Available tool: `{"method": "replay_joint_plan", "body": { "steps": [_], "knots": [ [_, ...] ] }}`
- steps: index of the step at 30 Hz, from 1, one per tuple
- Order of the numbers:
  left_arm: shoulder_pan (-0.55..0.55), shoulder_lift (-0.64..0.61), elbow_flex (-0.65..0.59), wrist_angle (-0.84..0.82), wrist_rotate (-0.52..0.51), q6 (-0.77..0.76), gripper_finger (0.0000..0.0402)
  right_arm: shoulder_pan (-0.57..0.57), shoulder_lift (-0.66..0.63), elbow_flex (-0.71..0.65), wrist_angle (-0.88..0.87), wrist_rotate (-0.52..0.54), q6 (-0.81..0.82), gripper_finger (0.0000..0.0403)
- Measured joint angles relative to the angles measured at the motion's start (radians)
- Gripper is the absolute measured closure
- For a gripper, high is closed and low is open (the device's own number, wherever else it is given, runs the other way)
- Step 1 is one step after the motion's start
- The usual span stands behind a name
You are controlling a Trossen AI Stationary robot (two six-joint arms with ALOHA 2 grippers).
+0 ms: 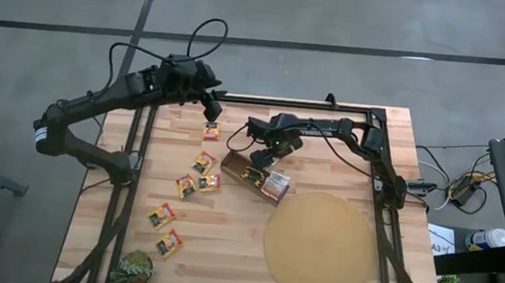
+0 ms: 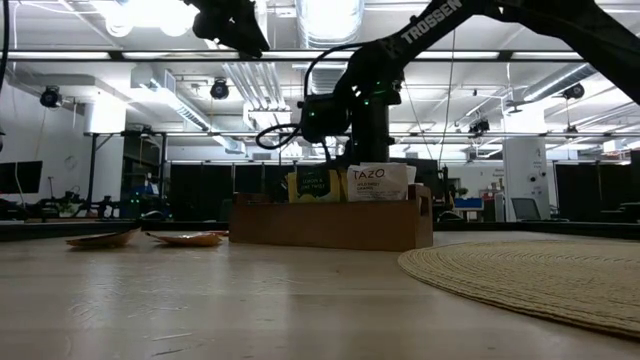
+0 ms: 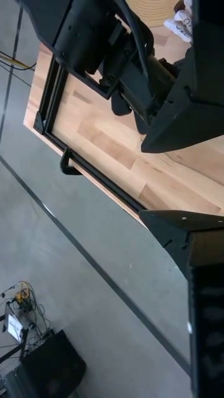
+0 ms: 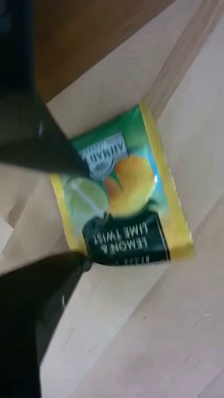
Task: Pick & Place Tea
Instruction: Put the yellow tea bag into the middle section of the wooden organizer
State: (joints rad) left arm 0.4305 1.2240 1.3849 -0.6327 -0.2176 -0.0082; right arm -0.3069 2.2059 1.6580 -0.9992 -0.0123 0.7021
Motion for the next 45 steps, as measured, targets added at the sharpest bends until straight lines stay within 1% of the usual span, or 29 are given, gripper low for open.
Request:
{"method": "replay_joint_plan", "body": {
  "steps": [5,6,10,14,23,26,28,38,41,45],
  "knots": [
    [0.0,0.0,0.0,0.0,0.0,0.001,0.0248,0.001,-0.002,-0.013,0.01,0.005,-0.002,0.0364],
    [0.0,0.0,0.0,0.0,0.0,0.003,0.0248,0.001,-0.002,-0.016,0.01,0.011,-0.003,0.0377],
    [0.0,0.0,0.0,0.001,0.0,0.01,0.0248,0.001,-0.005,-0.02,0.009,0.022,-0.004,0.0393],
    [0.0,0.0,0.0,0.003,0.0,0.01,0.0248,0.001,-0.008,-0.021,0.009,0.039,-0.013,0.0395],
    [0.0,0.0,0.0,0.003,0.0,0.009,0.0248,0.001,-0.008,-0.022,0.013,0.042,-0.025,0.0394],
    [0.0,0.0,0.0,0.003,0.0,0.007,0.0248,0.001,-0.008,-0.022,0.014,0.041,-0.002,0.0386],
    [0.0,0.0,0.0,0.003,0.0,0.004,0.0248,0.001,-0.008,-0.022,0.013,0.039,0.002,0.0369],
    [0.0,-0.002,0.0,0.003,0.0,0.0,0.0248,0.001,-0.011,-0.008,0.023,0.042,0.023,0.0231],
    [0.0,-0.002,0.0,0.003,0.0,0.0,0.0248,0.001,-0.011,-0.008,0.023,0.042,0.017,0.0204],
    [0.0,-0.003,0.0,0.003,0.0,0.0,0.0248,0.001,-0.011,-0.005,0.02,0.042,0.016,0.0181]
  ]
}}
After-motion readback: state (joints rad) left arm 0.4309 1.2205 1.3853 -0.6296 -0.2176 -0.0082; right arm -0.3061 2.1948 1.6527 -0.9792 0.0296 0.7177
